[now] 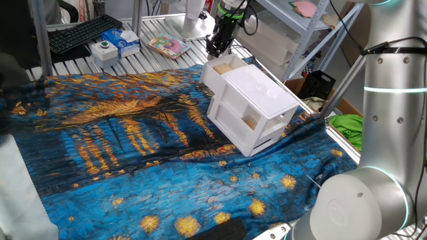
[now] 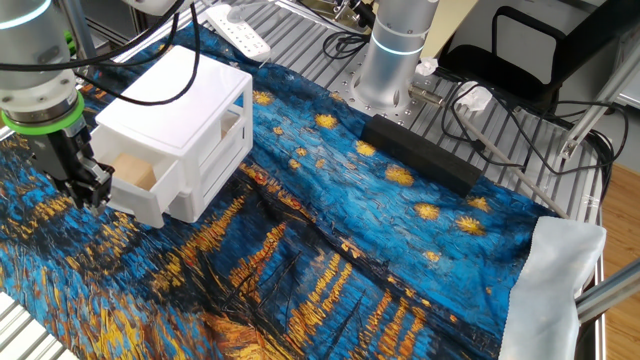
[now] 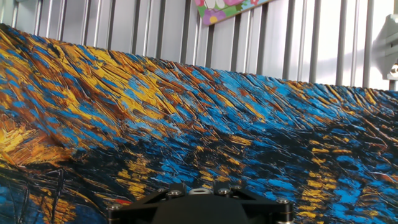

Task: Put things in the drawer

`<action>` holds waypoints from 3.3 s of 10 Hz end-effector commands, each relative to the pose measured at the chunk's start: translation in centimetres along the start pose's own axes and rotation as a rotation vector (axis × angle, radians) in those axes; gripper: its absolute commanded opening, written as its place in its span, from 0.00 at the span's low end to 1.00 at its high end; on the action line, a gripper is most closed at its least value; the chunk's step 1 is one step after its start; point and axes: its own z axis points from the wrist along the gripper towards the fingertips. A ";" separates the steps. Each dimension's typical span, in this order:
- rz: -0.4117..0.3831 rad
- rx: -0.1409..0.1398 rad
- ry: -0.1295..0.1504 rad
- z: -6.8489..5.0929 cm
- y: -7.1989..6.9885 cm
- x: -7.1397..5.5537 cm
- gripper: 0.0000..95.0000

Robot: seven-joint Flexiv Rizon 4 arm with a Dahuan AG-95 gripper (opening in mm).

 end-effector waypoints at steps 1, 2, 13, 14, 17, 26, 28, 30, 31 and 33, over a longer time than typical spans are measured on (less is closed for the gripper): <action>0.000 -0.002 -0.003 -0.1 0.0 -0.1 0.00; -0.001 -0.002 -0.003 -0.1 -0.1 0.0 0.00; 0.003 -0.014 -0.015 0.2 -0.2 1.8 0.00; 0.002 -0.016 -0.014 0.2 -0.2 1.8 0.00; 0.002 -0.023 -0.022 0.1 -0.1 1.9 0.00; 0.027 -0.017 0.001 0.2 0.6 1.1 0.00; 0.037 -0.014 0.004 0.2 0.8 0.7 0.00; 0.042 -0.007 0.012 0.3 0.9 -0.1 0.00; 0.041 -0.007 0.027 0.3 1.0 -0.3 0.00; 0.036 -0.001 0.057 0.3 1.0 -0.6 0.00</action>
